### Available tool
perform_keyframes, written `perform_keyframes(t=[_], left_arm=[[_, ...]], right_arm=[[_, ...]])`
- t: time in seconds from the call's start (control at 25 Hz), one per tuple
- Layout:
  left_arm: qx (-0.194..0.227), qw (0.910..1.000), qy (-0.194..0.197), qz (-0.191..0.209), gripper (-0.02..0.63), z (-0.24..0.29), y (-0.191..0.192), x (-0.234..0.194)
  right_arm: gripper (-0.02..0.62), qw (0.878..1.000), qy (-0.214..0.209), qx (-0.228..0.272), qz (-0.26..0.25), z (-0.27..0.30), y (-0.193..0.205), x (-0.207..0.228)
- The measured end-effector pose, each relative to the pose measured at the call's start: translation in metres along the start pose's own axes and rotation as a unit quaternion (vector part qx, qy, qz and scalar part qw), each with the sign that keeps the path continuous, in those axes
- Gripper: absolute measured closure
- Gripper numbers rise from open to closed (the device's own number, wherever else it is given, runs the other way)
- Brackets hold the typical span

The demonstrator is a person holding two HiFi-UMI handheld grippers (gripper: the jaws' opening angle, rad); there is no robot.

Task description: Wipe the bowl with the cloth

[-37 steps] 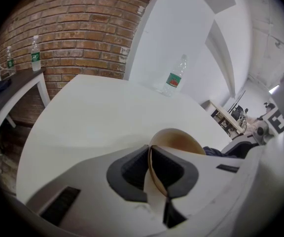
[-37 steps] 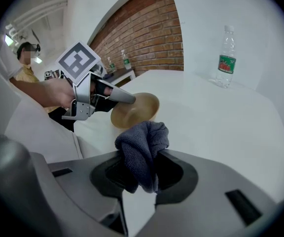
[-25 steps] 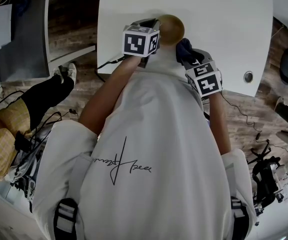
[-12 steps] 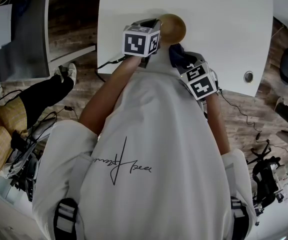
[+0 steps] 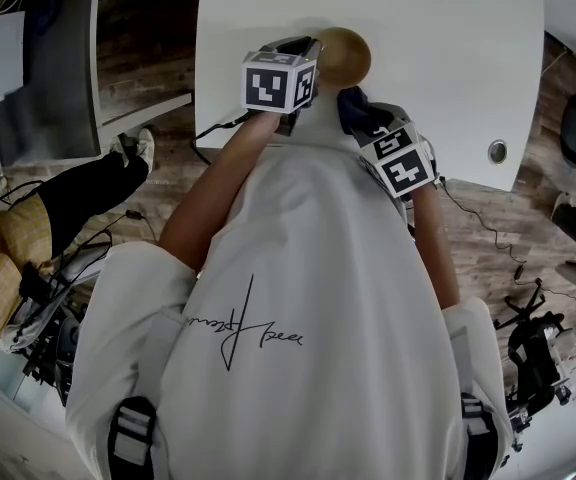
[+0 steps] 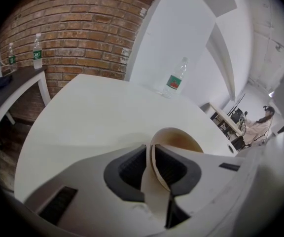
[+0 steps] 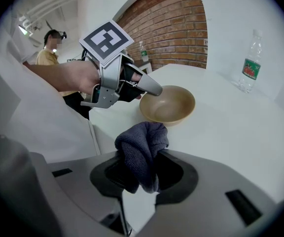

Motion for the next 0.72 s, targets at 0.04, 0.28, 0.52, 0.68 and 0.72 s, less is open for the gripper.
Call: perform_keyframes(t=[0.04,0.28,0.52,0.68,0.72], left_arm=[[0.002,1.0,0.001,-0.001,0.532,0.0,-0.001,-0.001],[0.006,1.0,0.001,-0.003,0.528,-0.002,-0.003,-0.001],[0.017,0.9998,0.004,0.0,0.528,-0.015,0.002,-0.002],[0.016,0.9999,0.004,0.001,0.528,-0.021,0.006,-0.004],[0.017,0.9998,0.006,0.001,0.528,-0.022,0.007,-0.003]], right_arm=[[0.497,1.0,0.001,0.001,0.0,0.0,-0.001,0.0],[0.497,1.0,0.003,0.006,0.004,-0.004,0.001,0.006],[0.497,1.0,0.005,0.003,0.007,-0.006,0.009,-0.006],[0.497,1.0,0.006,0.004,0.009,-0.008,0.012,-0.01],[0.497,1.0,0.007,0.004,0.01,-0.008,0.013,-0.01]])
Point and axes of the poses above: the fingertips, and each gripper's own axes: z forward along the fingers, x to its right, y out of its underside, the point moved 2 cm from there along -z, backward along the fingers
